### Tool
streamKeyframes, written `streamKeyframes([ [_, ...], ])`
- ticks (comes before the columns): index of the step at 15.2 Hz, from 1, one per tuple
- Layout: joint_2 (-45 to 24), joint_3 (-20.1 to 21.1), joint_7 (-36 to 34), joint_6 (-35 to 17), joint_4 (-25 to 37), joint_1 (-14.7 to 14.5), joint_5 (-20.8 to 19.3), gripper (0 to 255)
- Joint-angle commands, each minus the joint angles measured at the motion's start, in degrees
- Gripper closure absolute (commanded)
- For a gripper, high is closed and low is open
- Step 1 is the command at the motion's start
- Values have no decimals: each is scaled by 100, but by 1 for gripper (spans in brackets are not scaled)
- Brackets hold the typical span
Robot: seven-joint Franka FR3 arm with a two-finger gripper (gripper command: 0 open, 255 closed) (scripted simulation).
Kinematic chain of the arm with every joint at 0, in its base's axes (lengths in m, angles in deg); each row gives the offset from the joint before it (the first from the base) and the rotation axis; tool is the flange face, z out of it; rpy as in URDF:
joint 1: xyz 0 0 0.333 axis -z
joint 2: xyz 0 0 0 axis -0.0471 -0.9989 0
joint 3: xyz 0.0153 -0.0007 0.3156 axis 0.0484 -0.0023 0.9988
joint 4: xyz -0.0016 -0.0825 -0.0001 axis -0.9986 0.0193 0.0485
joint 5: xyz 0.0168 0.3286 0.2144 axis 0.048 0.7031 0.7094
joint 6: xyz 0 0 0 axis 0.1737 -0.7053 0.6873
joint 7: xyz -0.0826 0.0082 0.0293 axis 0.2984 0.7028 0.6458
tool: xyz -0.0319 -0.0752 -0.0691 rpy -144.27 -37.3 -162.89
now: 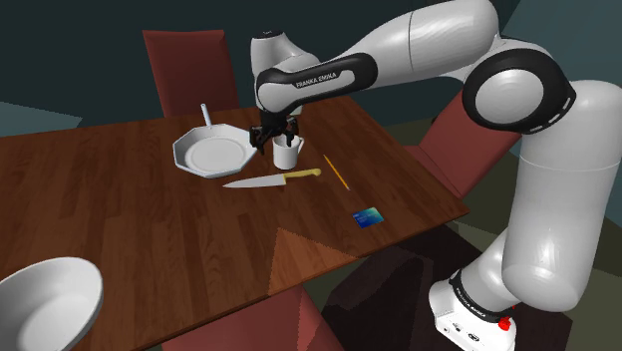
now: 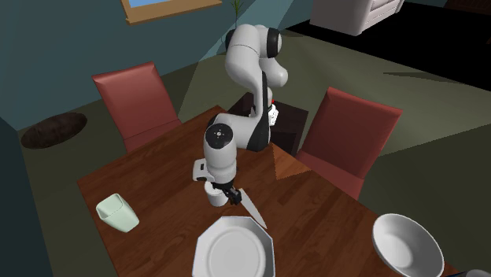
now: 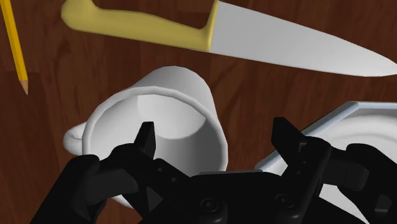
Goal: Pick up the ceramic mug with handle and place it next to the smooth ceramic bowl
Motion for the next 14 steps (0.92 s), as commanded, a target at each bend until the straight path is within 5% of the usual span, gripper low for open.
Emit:
streamKeyframes([
  [1,0,0,0,0,0,0,0,255],
  [14,113,16,33,251,142,4,35,255],
])
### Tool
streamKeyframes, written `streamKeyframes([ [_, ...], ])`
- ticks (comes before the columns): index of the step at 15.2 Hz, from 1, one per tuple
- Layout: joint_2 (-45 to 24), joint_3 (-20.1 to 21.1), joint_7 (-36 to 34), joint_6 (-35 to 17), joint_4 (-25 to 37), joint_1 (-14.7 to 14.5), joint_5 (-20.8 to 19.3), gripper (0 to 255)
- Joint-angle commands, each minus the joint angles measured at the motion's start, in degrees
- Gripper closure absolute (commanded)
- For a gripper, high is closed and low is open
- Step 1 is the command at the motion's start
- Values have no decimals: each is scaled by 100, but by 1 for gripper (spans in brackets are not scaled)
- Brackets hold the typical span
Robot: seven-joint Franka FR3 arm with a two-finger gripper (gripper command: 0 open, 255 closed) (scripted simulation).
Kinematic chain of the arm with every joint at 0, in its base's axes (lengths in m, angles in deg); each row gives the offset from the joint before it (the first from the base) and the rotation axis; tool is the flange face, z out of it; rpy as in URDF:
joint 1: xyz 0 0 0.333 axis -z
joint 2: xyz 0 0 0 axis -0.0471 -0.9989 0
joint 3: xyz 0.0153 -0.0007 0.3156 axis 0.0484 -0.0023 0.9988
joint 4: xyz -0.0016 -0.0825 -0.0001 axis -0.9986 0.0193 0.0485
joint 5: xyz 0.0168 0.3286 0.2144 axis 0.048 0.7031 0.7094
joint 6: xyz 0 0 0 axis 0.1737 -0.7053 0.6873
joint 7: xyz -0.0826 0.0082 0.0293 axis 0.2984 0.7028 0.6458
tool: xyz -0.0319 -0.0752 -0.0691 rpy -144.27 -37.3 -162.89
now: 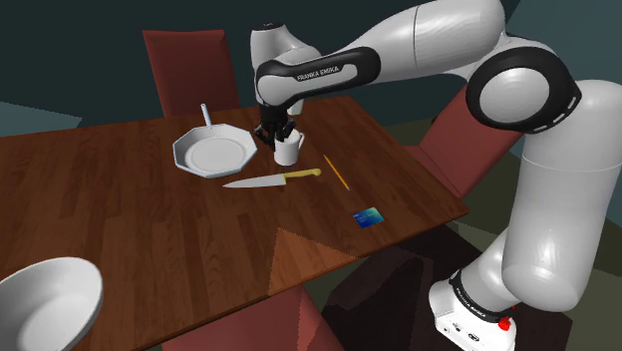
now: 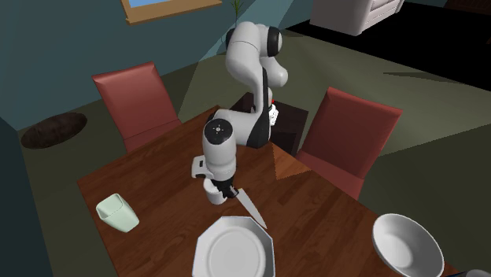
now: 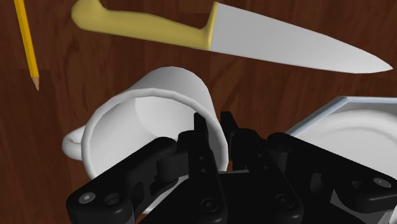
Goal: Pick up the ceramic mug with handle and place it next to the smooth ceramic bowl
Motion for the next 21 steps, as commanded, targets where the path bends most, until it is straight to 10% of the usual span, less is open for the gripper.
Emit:
streamKeyframes([
  [1,52,9,11,131,81,-3,15,255],
  [21,316,56,147,1536,1234,-38,114,255],
])
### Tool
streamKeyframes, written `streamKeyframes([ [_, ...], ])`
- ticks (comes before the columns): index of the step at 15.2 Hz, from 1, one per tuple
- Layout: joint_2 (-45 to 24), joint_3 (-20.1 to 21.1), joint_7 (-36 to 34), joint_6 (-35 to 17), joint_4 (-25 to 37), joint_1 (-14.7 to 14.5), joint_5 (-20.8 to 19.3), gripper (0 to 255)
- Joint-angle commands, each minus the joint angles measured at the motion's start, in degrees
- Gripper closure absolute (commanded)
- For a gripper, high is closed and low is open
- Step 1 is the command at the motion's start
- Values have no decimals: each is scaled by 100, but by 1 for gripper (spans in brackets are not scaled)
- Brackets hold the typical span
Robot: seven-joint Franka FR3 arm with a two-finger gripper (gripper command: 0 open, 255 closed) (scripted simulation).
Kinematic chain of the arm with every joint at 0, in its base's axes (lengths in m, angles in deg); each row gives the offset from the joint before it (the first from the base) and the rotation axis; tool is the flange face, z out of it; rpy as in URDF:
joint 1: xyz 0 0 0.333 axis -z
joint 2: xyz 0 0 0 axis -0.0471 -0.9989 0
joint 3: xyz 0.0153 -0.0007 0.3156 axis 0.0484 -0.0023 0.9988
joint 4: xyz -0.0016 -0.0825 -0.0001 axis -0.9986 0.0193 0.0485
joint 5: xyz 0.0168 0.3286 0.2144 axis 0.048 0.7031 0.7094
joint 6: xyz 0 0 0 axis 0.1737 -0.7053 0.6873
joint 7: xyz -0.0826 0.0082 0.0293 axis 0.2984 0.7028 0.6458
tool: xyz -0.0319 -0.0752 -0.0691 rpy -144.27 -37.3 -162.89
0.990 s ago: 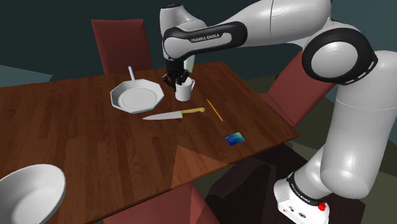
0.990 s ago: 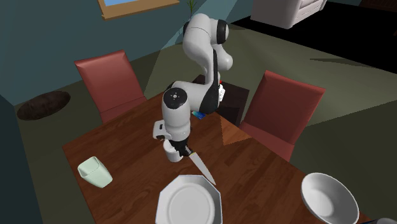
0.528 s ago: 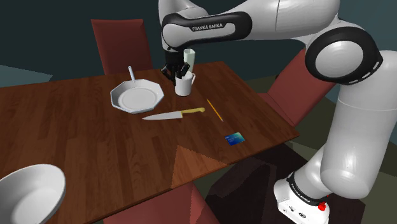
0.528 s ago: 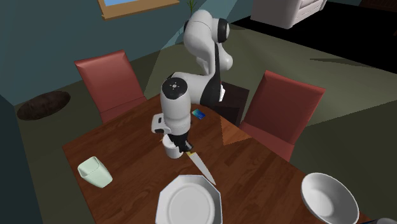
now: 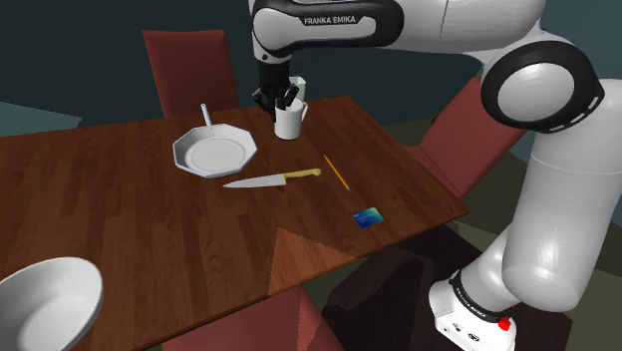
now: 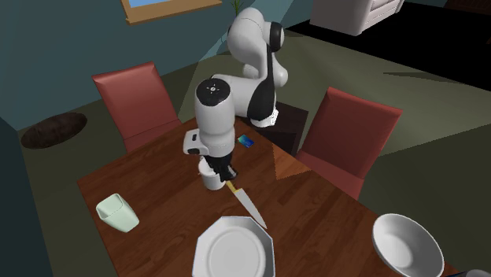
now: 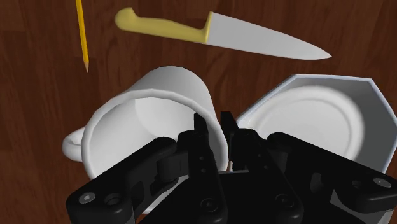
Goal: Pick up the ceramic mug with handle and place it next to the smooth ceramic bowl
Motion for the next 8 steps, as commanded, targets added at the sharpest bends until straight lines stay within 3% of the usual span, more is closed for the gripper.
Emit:
streamKeyframes([
  [1,-15,2,12,176,190,-13,0,255],
  [8,-72,7,49,726,799,-55,-3,255],
])
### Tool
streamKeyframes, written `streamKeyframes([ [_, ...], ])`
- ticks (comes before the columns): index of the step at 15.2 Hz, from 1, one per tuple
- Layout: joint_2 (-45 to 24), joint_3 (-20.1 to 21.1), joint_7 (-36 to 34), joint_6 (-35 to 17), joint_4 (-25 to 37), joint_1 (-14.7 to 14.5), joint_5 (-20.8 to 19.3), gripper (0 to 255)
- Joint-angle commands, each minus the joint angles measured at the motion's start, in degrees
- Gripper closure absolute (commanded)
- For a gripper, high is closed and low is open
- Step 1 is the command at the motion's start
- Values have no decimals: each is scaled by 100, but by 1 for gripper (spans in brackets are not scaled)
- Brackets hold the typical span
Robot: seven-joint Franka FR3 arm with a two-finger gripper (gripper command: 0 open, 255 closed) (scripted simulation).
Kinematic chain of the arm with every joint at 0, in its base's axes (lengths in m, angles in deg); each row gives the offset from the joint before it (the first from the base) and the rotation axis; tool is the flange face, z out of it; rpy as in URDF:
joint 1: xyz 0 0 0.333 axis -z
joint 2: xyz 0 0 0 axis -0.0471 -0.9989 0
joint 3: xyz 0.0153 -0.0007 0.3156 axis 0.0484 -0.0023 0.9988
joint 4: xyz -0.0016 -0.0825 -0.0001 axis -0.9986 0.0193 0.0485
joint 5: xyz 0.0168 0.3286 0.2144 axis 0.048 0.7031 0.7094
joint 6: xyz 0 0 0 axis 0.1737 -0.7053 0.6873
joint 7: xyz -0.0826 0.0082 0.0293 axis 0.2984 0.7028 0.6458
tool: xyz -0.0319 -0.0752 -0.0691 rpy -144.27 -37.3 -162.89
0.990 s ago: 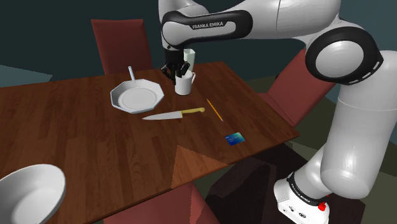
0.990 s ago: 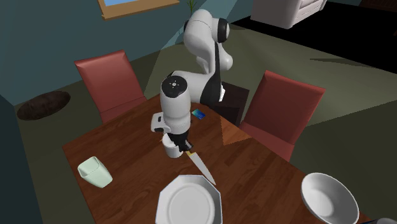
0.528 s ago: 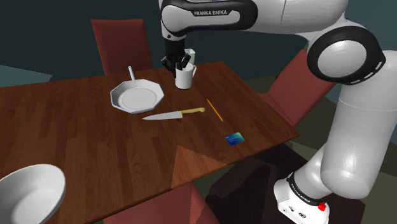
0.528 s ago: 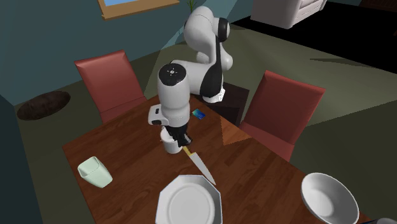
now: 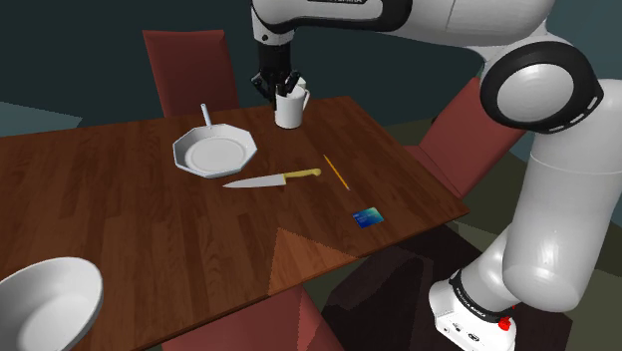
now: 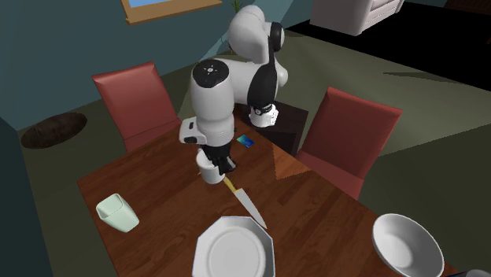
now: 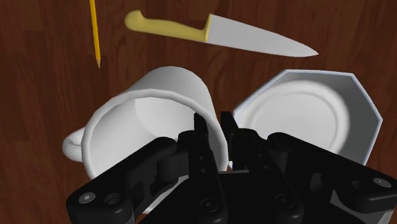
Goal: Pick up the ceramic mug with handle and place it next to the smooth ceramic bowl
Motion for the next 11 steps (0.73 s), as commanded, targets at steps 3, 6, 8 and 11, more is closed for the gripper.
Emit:
streamKeyframes([
  [3,51,105,-345,105,26,-255,-14,255],
  [6,96,210,-697,106,-45,-502,-29,255],
  [8,94,280,-934,122,-45,-673,-44,255],
  [11,43,383,-1291,170,26,-941,-78,255],
])
